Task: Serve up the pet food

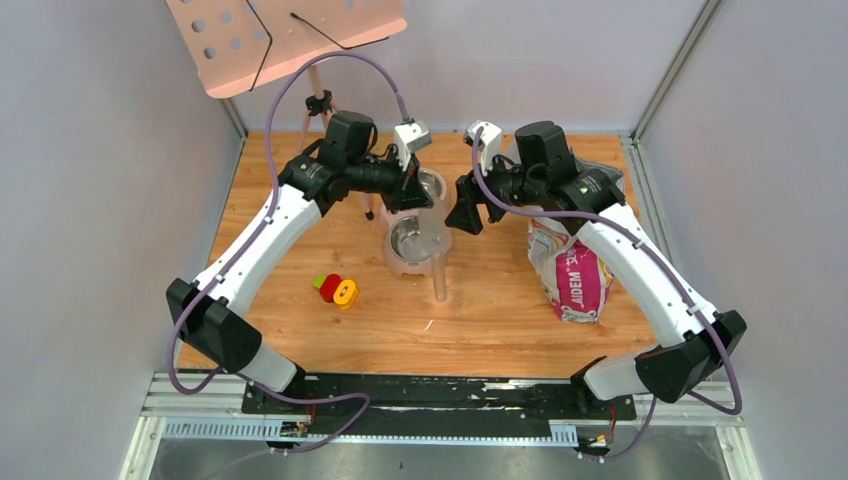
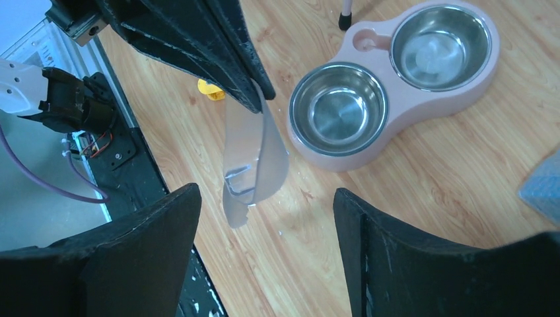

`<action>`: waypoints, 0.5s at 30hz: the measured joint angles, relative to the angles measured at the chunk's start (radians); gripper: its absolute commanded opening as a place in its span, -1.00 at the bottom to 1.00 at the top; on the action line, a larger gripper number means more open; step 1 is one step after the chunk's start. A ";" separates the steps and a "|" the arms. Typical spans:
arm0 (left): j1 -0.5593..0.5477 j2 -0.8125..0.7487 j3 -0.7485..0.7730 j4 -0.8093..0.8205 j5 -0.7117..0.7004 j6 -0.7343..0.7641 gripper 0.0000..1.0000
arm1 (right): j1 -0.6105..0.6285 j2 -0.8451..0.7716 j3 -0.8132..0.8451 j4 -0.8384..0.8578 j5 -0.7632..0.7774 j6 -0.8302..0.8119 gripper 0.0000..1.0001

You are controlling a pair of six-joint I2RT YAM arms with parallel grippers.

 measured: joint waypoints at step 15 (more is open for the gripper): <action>-0.019 0.018 0.074 0.023 0.010 -0.074 -1.00 | 0.085 0.038 0.001 0.089 0.210 0.018 -0.48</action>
